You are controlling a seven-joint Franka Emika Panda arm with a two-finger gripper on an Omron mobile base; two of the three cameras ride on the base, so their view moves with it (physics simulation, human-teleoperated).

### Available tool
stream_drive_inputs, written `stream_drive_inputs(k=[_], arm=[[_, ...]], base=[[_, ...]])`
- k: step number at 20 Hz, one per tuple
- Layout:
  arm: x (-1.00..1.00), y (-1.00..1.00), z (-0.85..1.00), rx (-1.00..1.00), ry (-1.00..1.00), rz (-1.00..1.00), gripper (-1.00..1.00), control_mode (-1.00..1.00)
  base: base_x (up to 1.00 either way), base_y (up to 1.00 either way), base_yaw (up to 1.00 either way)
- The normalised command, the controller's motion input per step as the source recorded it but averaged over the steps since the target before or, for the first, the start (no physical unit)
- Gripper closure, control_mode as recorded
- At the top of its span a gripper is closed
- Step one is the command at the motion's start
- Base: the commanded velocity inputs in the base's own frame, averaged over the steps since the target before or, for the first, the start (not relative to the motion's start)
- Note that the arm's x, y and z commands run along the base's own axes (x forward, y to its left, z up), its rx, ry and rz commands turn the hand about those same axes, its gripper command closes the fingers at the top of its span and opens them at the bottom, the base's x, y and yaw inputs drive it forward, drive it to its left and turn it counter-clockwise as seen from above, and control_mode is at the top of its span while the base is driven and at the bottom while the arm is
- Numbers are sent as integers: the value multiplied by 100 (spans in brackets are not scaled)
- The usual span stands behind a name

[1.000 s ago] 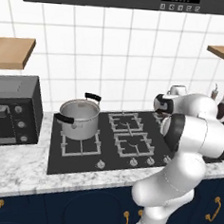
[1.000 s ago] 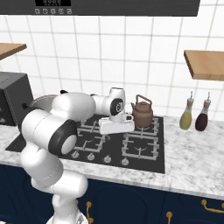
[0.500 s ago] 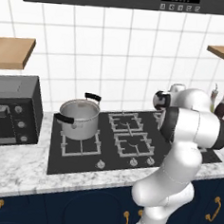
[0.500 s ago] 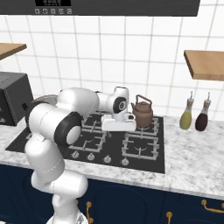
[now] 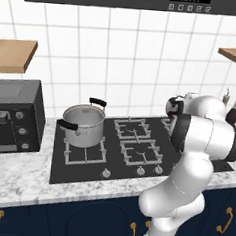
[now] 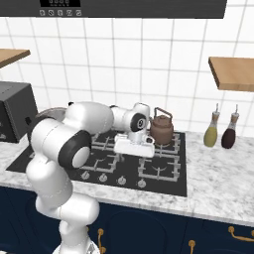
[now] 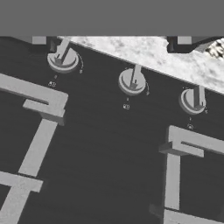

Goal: Pick the kettle from the counter and place it on a stove burner. Then turn the burner on.

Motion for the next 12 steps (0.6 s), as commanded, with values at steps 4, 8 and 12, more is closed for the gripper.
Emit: stream_drive_inputs(k=[4,8,12], arm=[[-11,23,-21,-4,0,-11,-100,-100],[1,19,-33,-4,0,-11,-100,-100],[-7,1,-47,-2,0,-9,-100,-100]], base=[[0,0,0],[0,0,0],[0,0,0]])
